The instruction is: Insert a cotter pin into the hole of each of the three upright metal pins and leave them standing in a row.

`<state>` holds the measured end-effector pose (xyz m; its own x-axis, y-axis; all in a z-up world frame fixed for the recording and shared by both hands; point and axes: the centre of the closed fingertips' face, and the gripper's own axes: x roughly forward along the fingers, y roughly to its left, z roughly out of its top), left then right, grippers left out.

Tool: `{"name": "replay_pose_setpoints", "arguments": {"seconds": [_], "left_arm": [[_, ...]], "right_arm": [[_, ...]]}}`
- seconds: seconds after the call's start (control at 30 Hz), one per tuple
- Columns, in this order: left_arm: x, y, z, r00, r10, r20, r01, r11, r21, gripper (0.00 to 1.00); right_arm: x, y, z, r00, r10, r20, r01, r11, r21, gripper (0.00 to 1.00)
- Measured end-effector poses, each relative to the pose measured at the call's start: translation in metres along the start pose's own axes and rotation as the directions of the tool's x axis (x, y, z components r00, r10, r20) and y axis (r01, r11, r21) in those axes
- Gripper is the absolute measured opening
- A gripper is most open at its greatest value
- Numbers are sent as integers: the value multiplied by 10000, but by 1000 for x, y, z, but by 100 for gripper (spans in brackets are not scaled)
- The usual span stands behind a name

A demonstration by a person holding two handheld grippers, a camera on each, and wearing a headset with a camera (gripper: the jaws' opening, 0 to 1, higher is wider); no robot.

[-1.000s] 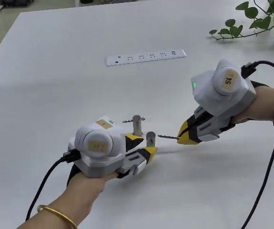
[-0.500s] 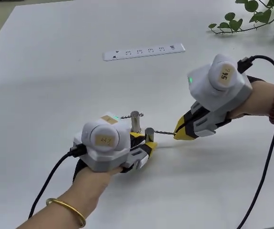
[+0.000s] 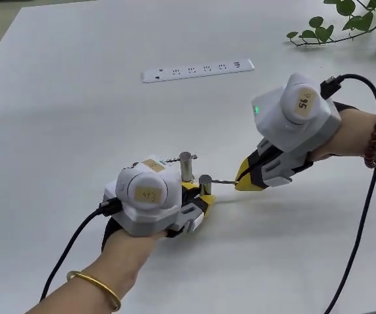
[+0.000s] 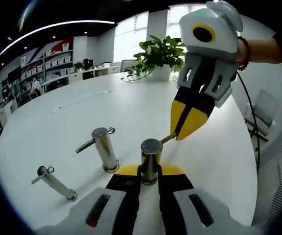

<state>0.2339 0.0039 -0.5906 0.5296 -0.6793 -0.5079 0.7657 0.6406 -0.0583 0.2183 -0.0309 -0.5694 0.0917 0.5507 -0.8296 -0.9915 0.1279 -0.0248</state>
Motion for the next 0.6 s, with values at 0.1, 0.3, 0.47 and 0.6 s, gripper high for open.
{"name": "replay_pose_setpoints", "arguments": {"seconds": [0.1,0.3,0.47,0.6], "left_arm": [[0,0,0,10000,-21,4,21,9998,176,10],[1,0,-1,10000,18,-9,-18,9995,309,10],[3,0,-3,10000,18,-10,-17,9997,255,10],[4,0,-5,10000,62,-38,-61,9996,281,10]], "right_arm": [[-1,-4,4,9999,-148,36,149,9998,-127,0],[1,-2,10,9999,-146,-5,146,9993,-342,0],[2,-4,9,9998,-175,-21,174,9991,-377,0],[3,-3,13,9998,-219,-23,218,9987,-458,0]]}}
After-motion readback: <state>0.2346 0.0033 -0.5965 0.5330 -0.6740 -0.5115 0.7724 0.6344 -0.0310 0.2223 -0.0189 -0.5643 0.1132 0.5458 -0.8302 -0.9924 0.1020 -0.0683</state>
